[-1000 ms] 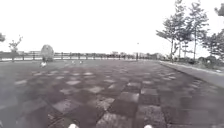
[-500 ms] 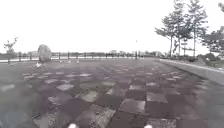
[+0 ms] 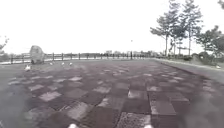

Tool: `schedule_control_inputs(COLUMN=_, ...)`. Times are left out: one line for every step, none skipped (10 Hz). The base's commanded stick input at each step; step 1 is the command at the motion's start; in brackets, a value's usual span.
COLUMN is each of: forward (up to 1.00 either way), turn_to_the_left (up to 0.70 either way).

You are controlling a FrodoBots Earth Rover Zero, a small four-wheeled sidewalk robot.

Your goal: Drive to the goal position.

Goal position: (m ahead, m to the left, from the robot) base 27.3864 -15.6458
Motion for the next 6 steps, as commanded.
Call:
schedule_control_inputs(forward=0.85, turn_to_the_left=0.00)
schedule_control_inputs(forward=0.85, turn_to_the_left=0.00)
schedule_control_inputs(forward=0.85, turn_to_the_left=0.00)
schedule_control_inputs(forward=0.85, turn_to_the_left=-0.34)
schedule_control_inputs(forward=0.85, turn_to_the_left=-0.34)
schedule_control_inputs(forward=0.85, turn_to_the_left=-0.34)
